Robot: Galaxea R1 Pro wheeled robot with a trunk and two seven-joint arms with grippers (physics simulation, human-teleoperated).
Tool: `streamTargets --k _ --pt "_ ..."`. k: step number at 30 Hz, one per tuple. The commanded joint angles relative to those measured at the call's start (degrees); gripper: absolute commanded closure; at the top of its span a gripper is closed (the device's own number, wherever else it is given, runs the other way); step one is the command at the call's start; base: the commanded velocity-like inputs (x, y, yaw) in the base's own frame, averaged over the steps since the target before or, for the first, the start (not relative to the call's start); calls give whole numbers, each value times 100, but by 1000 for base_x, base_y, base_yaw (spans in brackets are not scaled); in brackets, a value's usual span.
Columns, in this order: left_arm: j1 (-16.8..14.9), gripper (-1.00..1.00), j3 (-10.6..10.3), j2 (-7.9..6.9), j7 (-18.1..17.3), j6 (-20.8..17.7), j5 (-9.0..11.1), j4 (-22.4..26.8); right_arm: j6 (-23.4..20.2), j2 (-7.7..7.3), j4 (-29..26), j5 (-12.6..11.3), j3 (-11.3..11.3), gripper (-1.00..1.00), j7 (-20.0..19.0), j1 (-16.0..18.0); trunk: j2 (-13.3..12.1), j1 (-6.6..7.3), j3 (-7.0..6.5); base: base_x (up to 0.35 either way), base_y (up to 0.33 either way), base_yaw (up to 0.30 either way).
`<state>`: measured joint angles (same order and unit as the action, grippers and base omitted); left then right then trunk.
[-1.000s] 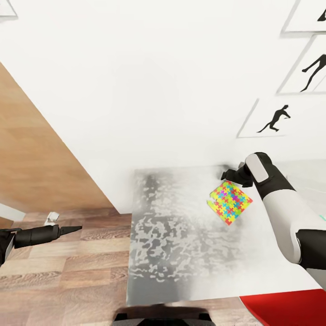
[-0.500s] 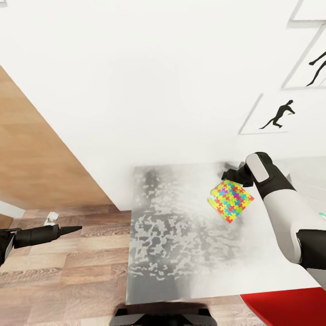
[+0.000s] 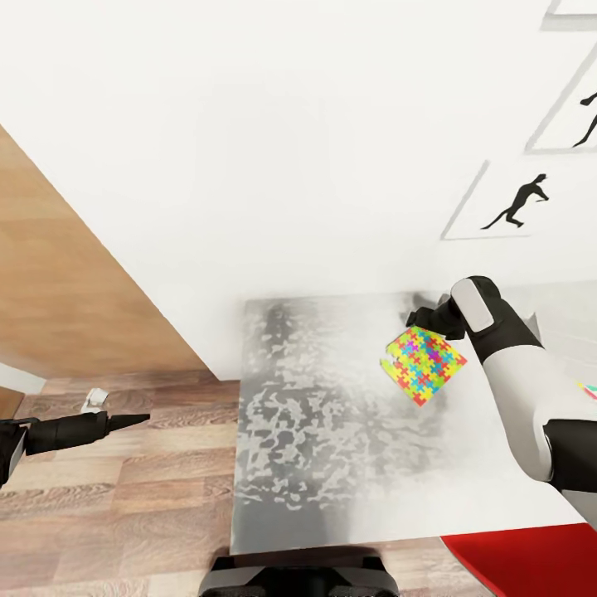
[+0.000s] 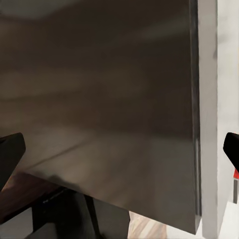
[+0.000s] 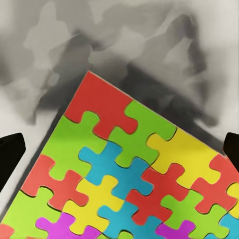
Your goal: Put all the toys in the child's room - the three board games (two on the bed and one on the table), the two jigsaw puzzles on the table, and the tennis ball on the table - inside the toy box on the table in the child's room.
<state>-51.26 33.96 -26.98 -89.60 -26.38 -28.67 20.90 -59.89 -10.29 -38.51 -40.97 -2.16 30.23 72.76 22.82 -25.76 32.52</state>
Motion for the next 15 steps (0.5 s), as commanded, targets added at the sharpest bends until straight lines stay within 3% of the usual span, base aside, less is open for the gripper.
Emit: streamTargets --k 1,8,15 --pt "-7 -100 43 4 -40 -60 -59 2 -11 -15 -2 -60 -22 -100 52 4 10 -3 14 0 0 0" --pt "-7 -100 41 5 -40 -60 -59 2 -11 -222 -12 -60 2 -100 45 8 10 -3 26 0 0 0" --pt "-7 -100 41 2 -40 -60 -59 2 -11 -247 -9 -60 -17 -100 45 4 10 -3 27 0 0 0"
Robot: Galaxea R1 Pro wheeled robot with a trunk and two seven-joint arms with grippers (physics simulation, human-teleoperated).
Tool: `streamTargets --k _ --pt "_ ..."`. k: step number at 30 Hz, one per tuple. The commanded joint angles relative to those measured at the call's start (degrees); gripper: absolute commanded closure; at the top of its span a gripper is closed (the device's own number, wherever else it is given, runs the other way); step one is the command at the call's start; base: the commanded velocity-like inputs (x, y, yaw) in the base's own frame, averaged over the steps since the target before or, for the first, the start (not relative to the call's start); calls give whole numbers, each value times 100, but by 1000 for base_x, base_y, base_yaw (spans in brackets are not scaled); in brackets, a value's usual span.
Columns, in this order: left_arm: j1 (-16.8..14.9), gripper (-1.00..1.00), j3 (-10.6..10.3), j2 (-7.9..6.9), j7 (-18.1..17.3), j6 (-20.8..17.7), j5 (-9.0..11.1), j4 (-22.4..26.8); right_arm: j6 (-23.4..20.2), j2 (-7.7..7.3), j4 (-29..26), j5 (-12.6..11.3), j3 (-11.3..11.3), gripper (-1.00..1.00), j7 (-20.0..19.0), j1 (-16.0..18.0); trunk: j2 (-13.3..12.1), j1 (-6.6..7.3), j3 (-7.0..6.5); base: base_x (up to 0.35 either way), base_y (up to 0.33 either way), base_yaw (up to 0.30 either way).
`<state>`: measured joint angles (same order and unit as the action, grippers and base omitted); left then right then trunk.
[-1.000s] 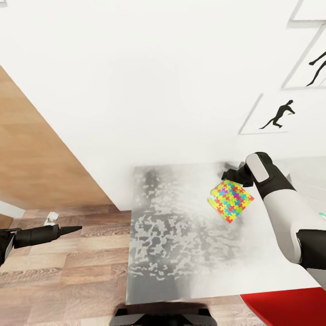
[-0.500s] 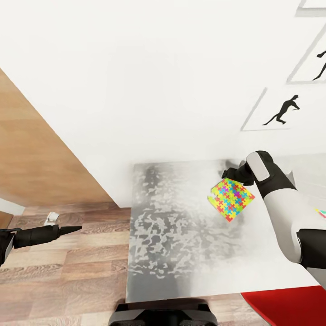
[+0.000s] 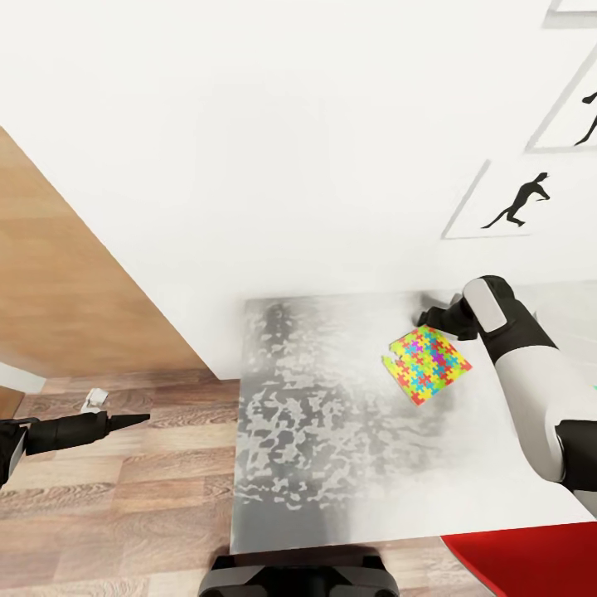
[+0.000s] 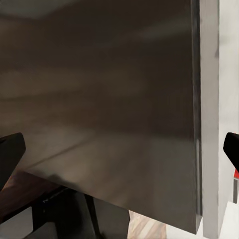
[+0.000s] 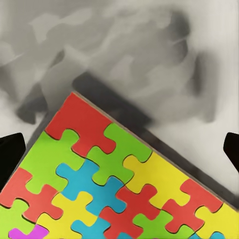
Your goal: Put all the toys in the child's room - the three board games (two on the bed and one on the table), the two jigsaw puzzles on the table, and the tennis ball on the table - inside the toy box on the table in the child's room.
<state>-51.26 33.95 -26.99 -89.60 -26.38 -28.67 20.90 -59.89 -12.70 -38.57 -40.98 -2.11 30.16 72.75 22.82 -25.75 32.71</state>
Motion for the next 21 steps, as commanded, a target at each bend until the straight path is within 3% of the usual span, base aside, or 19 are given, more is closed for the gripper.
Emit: streamTargets --k 1,21 --pt "-6 -100 43 3 -40 -61 -60 2 -11 0 -3 -59 -30 -100 52 5 10 -3 8 0 0 0" --pt "-2 -100 79 -7 -40 -61 -60 2 -11 51 -2 -76 -44 -100 34 7 10 -3 8 -51 48 0"
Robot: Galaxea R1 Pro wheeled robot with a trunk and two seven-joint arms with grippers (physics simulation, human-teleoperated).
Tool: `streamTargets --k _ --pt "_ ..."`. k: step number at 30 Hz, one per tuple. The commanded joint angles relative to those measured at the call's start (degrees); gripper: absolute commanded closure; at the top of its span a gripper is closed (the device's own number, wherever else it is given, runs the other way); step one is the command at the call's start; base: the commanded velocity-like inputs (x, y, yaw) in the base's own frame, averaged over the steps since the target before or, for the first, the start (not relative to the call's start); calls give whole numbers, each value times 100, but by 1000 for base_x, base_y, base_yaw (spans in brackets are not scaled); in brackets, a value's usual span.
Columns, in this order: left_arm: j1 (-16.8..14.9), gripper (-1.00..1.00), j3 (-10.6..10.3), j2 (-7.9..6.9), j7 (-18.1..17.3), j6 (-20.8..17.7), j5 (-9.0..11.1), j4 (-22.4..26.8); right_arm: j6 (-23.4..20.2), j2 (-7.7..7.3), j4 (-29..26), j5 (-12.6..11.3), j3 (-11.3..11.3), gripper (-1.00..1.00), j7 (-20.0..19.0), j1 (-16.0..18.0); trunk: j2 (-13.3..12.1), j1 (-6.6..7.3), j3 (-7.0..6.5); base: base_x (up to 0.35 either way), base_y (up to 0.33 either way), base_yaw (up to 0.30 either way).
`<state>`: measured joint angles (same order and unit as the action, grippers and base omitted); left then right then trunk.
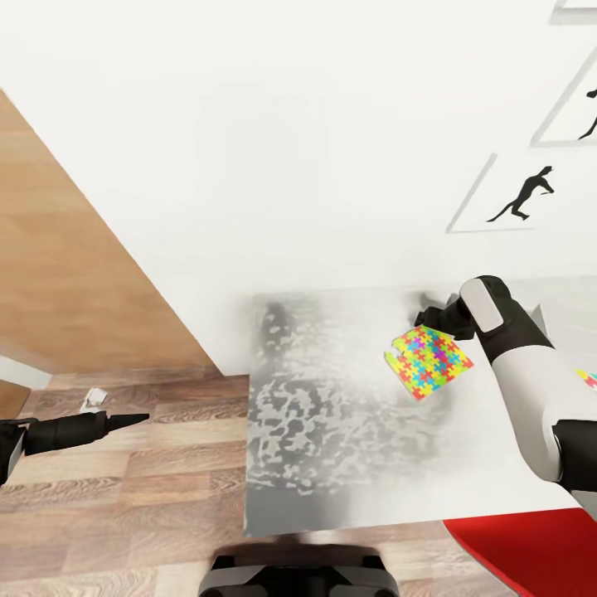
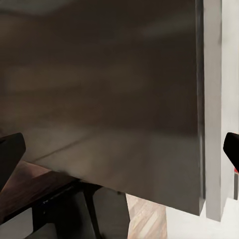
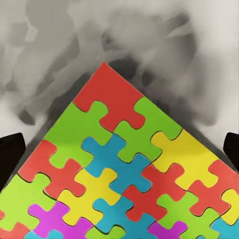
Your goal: Put all the toys in the child's room - the three board games (two on the bed and one on the table), the two jigsaw puzzles on the table, and the tennis ball on the table - inside the toy box on the table in the child's room.
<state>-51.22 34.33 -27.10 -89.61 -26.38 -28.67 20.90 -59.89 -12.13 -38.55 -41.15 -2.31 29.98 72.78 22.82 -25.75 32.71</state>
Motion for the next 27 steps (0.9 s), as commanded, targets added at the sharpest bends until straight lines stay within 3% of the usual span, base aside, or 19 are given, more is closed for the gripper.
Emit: streamTargets --k 1,14,27 --pt "-7 -100 43 3 -39 -61 -60 1 -11 -8 -3 -60 -24 -100 52 3 10 -3 8 -15 15 0" --pt "-2 -100 48 -4 -39 -61 -60 1 -11 -23 -3 -59 -24 -100 52 5 10 -3 8 -12 12 0" --pt "-2 -100 48 -6 -39 -61 -60 1 -11 -34 -3 -60 -24 -100 44 3 10 -3 8 -182 184 0"
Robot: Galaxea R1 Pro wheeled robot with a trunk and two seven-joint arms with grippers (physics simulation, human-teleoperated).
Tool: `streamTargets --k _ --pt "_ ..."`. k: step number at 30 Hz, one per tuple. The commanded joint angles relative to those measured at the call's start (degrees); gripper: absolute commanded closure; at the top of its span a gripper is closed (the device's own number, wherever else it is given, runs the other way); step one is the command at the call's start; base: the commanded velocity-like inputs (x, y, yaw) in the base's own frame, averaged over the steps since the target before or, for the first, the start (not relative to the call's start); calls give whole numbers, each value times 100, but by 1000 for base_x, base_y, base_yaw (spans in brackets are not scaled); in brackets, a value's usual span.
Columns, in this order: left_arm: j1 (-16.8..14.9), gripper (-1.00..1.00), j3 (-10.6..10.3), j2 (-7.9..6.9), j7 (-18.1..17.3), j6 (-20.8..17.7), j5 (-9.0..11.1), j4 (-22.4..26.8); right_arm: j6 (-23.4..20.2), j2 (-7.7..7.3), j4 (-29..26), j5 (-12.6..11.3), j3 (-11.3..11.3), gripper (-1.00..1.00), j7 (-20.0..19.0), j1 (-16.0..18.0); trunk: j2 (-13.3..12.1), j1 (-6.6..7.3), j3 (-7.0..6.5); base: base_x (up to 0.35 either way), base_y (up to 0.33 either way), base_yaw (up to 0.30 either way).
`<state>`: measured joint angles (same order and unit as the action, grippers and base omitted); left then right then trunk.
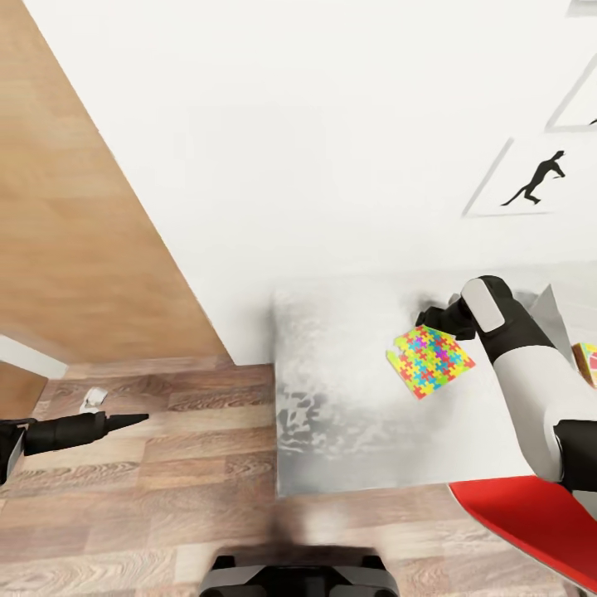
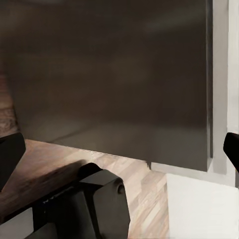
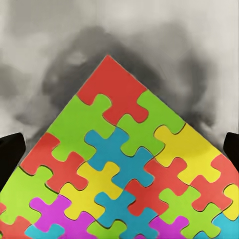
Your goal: Put all the toys in the child's room - the three board games (two on the bed and one on the table), the two jigsaw puzzles on the table, and the tennis ball on the table - inside the toy box on the table in the child's room.
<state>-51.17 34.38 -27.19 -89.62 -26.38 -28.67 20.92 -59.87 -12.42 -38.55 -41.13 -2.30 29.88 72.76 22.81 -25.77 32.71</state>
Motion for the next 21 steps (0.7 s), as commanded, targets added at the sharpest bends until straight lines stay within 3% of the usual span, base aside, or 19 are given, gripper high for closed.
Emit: streamTargets --k 1,21 --pt "-7 -100 42 4 -38 -61 -60 0 -13 -7 -4 -62 -24 -100 53 4 10 -1 9 -220 183 0" --pt "-7 -100 42 4 -38 -61 -60 0 -13 -20 -4 -59 -16 -100 50 5 10 -1 9 -248 148 0"
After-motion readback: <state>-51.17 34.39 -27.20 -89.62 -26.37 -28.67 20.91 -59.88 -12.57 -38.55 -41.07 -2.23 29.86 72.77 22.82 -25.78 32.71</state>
